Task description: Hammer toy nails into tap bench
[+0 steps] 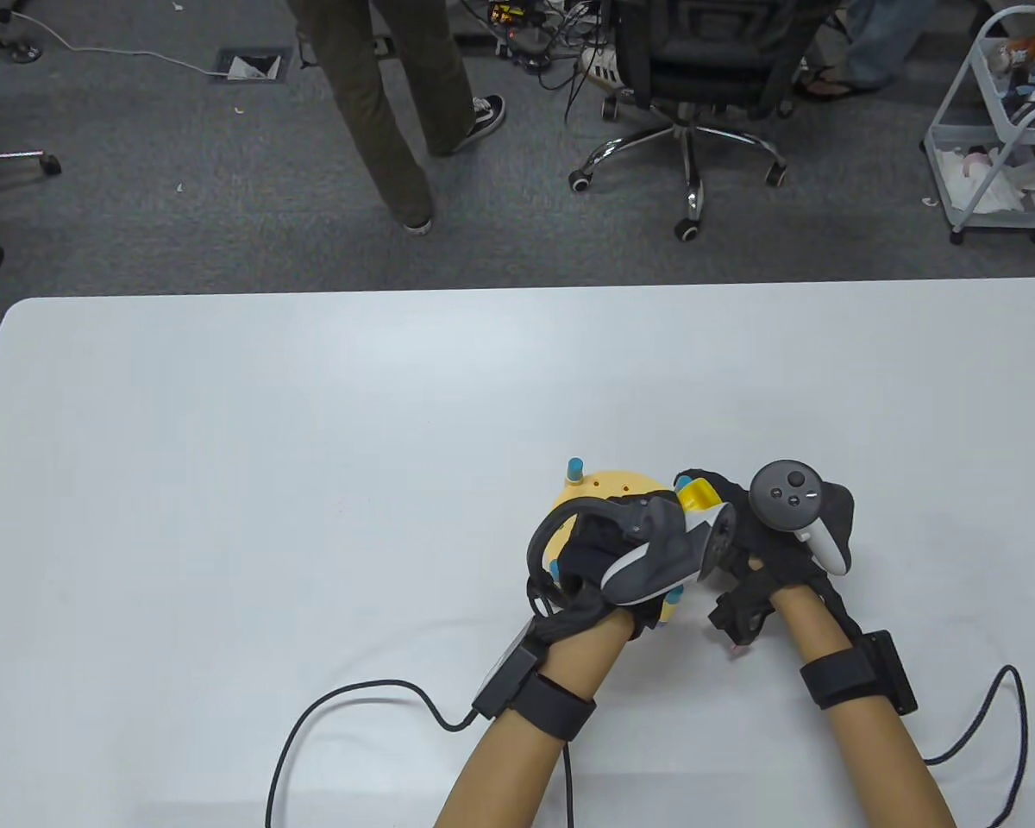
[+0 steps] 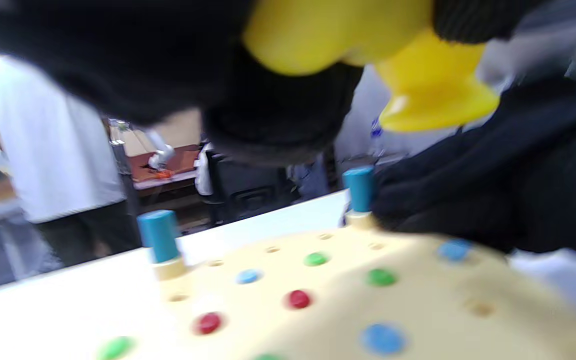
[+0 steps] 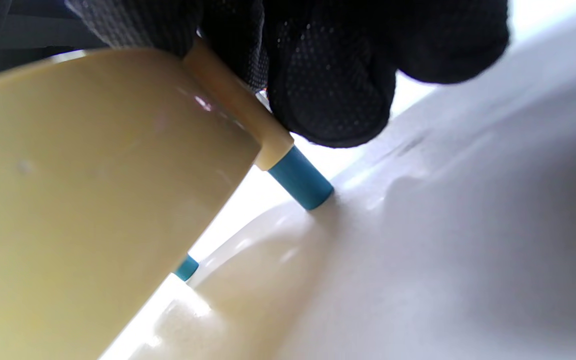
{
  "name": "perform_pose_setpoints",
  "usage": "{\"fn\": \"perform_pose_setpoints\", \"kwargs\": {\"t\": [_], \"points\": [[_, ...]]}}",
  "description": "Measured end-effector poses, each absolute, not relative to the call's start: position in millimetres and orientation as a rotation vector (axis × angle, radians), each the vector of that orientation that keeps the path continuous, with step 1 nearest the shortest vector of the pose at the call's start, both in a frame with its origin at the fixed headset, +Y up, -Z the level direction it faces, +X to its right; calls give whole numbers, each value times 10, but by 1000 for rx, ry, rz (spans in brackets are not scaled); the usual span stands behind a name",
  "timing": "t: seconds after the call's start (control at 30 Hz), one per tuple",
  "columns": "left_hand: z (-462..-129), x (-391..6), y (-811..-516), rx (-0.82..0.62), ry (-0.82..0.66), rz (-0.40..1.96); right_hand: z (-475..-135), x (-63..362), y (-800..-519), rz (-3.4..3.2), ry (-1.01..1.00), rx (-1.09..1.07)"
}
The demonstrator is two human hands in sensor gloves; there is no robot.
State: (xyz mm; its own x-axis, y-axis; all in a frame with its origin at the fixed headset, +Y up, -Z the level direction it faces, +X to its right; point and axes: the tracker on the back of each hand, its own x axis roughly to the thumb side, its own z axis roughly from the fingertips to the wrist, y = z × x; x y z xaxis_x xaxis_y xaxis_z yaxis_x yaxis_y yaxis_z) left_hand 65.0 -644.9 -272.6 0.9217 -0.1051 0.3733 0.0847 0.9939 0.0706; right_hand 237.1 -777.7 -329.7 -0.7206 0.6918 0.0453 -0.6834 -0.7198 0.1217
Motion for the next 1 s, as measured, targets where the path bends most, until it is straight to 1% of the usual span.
{"fn": "perform_pose_setpoints", "kwargs": {"t": [0.03, 0.13, 0.23, 0.3, 0.33, 0.37, 0.4, 0.43, 0.47, 0.5, 0.53, 0.57, 0.6, 0.63, 0.67, 0.7, 0.73, 0.77, 0.8, 0.83, 0.87, 0.9, 0.93, 0.97, 1.0], "points": [[-2732, 647, -6512, 15, -376, -135, -3294, 2369, -7776, 2378, 121, 109], [-2743, 667, -6669, 2, -411, -170, -3295, 2371, -7779, 2377, 125, 110], [-2766, 612, -6664, 24, -393, -105, -3293, 2369, -7778, 2376, 129, 108], [-2750, 590, -6652, 15, -412, -69, -3291, 2369, -7778, 2376, 132, 107], [-2750, 636, -6756, -17, -457, -85, -3290, 2368, -7779, 2375, 134, 106], [-2771, 684, -6873, -73, -466, -136, -3290, 2368, -7779, 2374, 135, 106], [-2758, 697, -6796, -124, -394, -286, -3289, 2371, -7781, 2371, 138, 104], [-2743, 723, -6758, -97, -429, -287, -3289, 2367, -7782, 2371, 146, 102], [-2694, 782, -6697, 34, -415, -309, -3289, 2365, -7782, 2371, 145, 102], [-2661, 776, -6611, 135, -383, -370, -3291, 2370, -7783, 2369, 147, 99], [-2645, 741, -6572, 173, -398, -330, -3290, 2370, -7785, 2365, 152, 99], [-2691, 749, -6730, 74, -471, -217, -3289, 2368, -7783, 2364, 154, 96], [-2825, 765, -6868, -61, -450, -218, -3290, 2373, -7783, 2362, 157, 94], [-2797, 703, -6808, -131, -398, -274, -3289, 2387, -7786, 2355, 164, 85], [-2806, 706, -6801, -112, -444, -230, -3291, 2376, -7793, 2348, 186, 82], [-2761, 748, -6772, 2, -409, -222, -3295, 2378, -7787, 2339, 187, 86], [-2723, 754, -6716, 50, -437, -330, -3297, 2378, -7787, 2342, 185, 82], [-2678, 731, -6648, 87, -407, -397, -3298, 2379, -7789, 2342, 185, 82], [-2619, 656, -6576, 180, -408, -328, -3301, 2380, -7793, 2339, 190, 82], [-2620, 594, -6564, 229, -427, -199, -3301, 2380, -7789, 2337, 194, 80], [-2662, 604, -6720, 97, -507, -67, -3297, 2377, -7787, 2339, 193, 79], [-2801, 593, -6902, -75, -397, -166, -3291, 2375, -7781, 2347, 182, 79], [-2738, 578, -6822, -71, -385, -285, -3287, 2367, -7778, 2354, 179, 78], [-2772, 631, -6789, -35, -443, -297, -3287, 2360, -7770, 2359, 170, 79], [-2750, 682, -6778, 53, -426, -325, -3288, 2357, -7763, 2369, 173, 78]]}}
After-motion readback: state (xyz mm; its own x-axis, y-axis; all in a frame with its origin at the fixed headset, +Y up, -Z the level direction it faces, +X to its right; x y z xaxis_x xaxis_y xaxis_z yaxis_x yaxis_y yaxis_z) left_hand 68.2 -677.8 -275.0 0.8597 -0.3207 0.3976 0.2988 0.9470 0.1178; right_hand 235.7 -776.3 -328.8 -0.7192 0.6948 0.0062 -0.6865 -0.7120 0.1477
